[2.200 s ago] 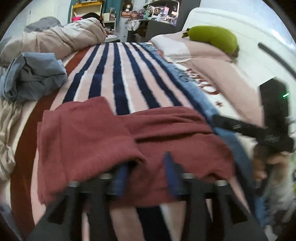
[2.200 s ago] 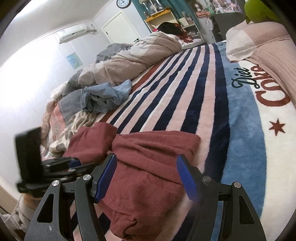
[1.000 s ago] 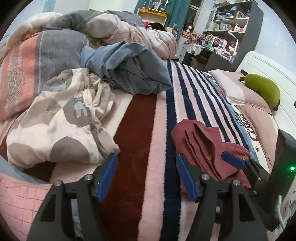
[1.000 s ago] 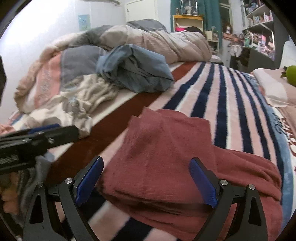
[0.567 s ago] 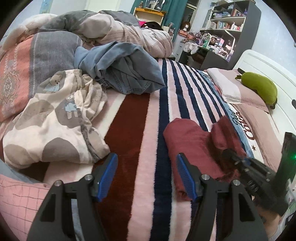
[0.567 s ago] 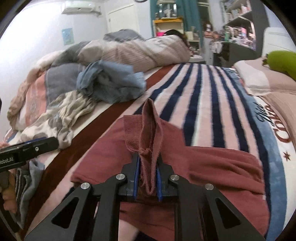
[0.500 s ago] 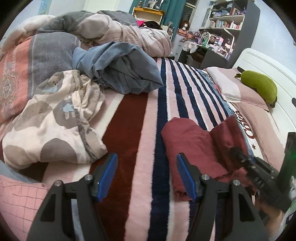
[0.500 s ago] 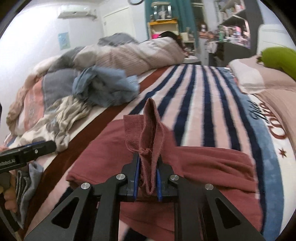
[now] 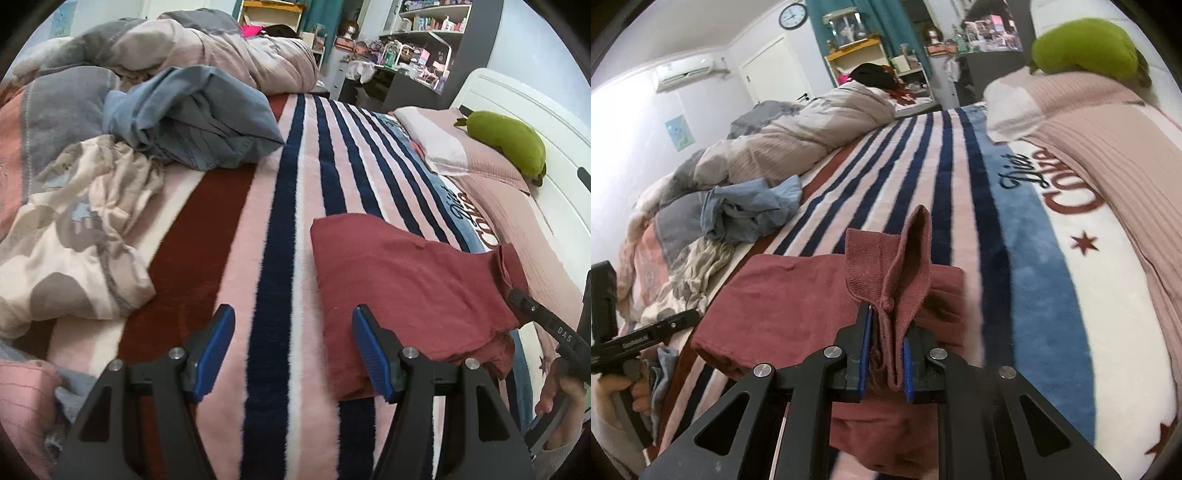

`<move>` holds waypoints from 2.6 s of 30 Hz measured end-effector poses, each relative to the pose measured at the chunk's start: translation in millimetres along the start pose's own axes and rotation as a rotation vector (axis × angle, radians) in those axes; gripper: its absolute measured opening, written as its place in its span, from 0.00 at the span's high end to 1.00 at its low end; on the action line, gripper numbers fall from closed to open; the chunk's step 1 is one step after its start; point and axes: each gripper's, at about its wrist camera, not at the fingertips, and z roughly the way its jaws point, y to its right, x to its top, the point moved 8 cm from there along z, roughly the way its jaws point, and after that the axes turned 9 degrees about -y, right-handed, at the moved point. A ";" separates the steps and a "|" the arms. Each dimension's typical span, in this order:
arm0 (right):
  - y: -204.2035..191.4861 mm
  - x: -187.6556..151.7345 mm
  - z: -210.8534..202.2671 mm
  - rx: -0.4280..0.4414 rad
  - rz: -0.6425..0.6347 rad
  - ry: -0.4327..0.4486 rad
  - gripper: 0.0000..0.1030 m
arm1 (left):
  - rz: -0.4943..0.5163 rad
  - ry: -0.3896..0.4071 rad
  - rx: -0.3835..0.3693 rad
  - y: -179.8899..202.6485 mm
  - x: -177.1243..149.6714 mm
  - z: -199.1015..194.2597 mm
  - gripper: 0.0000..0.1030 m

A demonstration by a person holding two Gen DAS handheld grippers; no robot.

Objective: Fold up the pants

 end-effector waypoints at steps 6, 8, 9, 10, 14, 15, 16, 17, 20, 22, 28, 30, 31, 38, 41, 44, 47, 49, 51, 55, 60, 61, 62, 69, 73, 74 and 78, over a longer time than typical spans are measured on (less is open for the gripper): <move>16.6 -25.6 18.7 0.107 0.064 -0.138 0.69 | -0.022 -0.020 -0.053 7.8 0.5 15.3 0.38; 21.1 -28.2 16.5 0.135 0.087 -0.132 0.54 | -0.025 -0.017 -0.065 11.7 5.5 14.9 0.38; 25.2 -26.5 12.2 0.128 0.097 -0.116 0.47 | -0.018 -0.016 -0.065 14.9 8.3 14.8 0.38; 28.3 -23.2 7.6 0.107 0.102 -0.095 0.44 | -0.008 -0.015 -0.060 18.2 10.4 15.2 0.38; 28.6 -6.4 -8.5 0.022 0.048 -0.017 0.34 | -0.006 -0.035 -0.107 29.9 8.7 22.5 0.38; 25.3 -4.5 -6.9 0.013 0.027 -0.020 0.34 | -0.024 -0.029 -0.114 29.9 8.5 20.9 0.38; 23.1 -4.0 -3.4 0.006 0.011 -0.028 0.34 | -0.042 -0.003 -0.116 30.4 9.9 14.2 0.38; 21.7 -4.4 0.8 -0.004 -0.003 -0.036 0.34 | -0.043 0.025 -0.118 31.4 13.2 7.3 0.38; 25.8 -8.9 11.6 -0.005 -0.004 -0.049 0.34 | 0.026 0.091 -0.120 48.2 23.8 -14.3 0.23; 31.4 -12.7 16.1 0.026 0.024 -0.064 0.34 | 0.070 0.062 -0.128 61.2 25.4 -6.5 0.20; 42.7 -26.0 25.2 0.083 0.050 -0.125 0.34 | -0.023 -0.075 -0.113 44.0 13.7 59.9 0.40; 42.5 -29.6 28.9 0.139 0.065 -0.150 0.34 | -0.044 -0.100 -0.156 36.5 7.8 69.9 0.41; 42.7 -30.8 31.2 0.169 0.075 -0.161 0.34 | -0.049 -0.104 -0.173 34.3 6.4 71.4 0.42; 36.7 -32.9 40.6 0.229 0.072 -0.193 0.41 | -0.045 -0.129 -0.244 39.1 -1.6 73.2 0.55; 25.3 -34.7 45.5 0.240 0.035 -0.214 0.71 | -0.045 -0.129 -0.249 45.0 -1.0 71.8 0.64; 18.0 -36.0 44.4 0.229 0.010 -0.210 0.86 | -0.012 -0.112 -0.222 49.7 -1.0 65.3 0.72; 11.3 -31.2 32.9 0.217 -0.006 -0.177 0.90 | 0.009 -0.095 -0.211 54.6 1.0 55.1 0.76; 6.1 -27.0 23.5 0.220 -0.007 -0.160 0.91 | 0.010 -0.079 -0.233 55.3 2.9 43.3 0.78; -1.3 -22.8 11.5 0.223 -0.017 -0.143 0.91 | 0.014 -0.060 -0.251 53.8 3.7 27.9 0.79; -22.5 -20.5 -9.8 0.222 -0.045 -0.119 0.91 | 0.023 -0.016 -0.259 48.0 5.5 -7.3 0.79; -61.0 -18.2 -41.2 0.234 -0.083 -0.085 0.91 | 0.042 0.054 -0.267 32.0 7.3 -64.5 0.80; -71.0 -17.5 -47.3 0.240 -0.093 -0.079 0.91 | 0.045 0.065 -0.265 28.5 6.2 -74.2 0.80; -79.6 -17.1 -52.0 0.246 -0.102 -0.075 0.91 | 0.052 0.080 -0.258 22.0 5.4 -89.5 0.80; -168.5 -21.7 -82.3 0.323 -0.203 -0.040 0.91 | 0.058 0.176 -0.207 -36.0 -4.5 -179.9 0.80; -226.0 -28.6 -84.1 0.385 -0.263 -0.045 0.92 | 0.036 0.223 -0.145 -83.9 -21.2 -222.1 0.79; -242.0 -31.0 -82.9 0.403 -0.280 -0.047 0.92 | 0.028 0.233 -0.121 -99.8 -27.2 -232.7 0.79; -300.4 -42.7 -71.3 0.469 -0.341 -0.078 0.91 | -0.024 0.246 -0.072 -149.2 -45.1 -257.2 0.80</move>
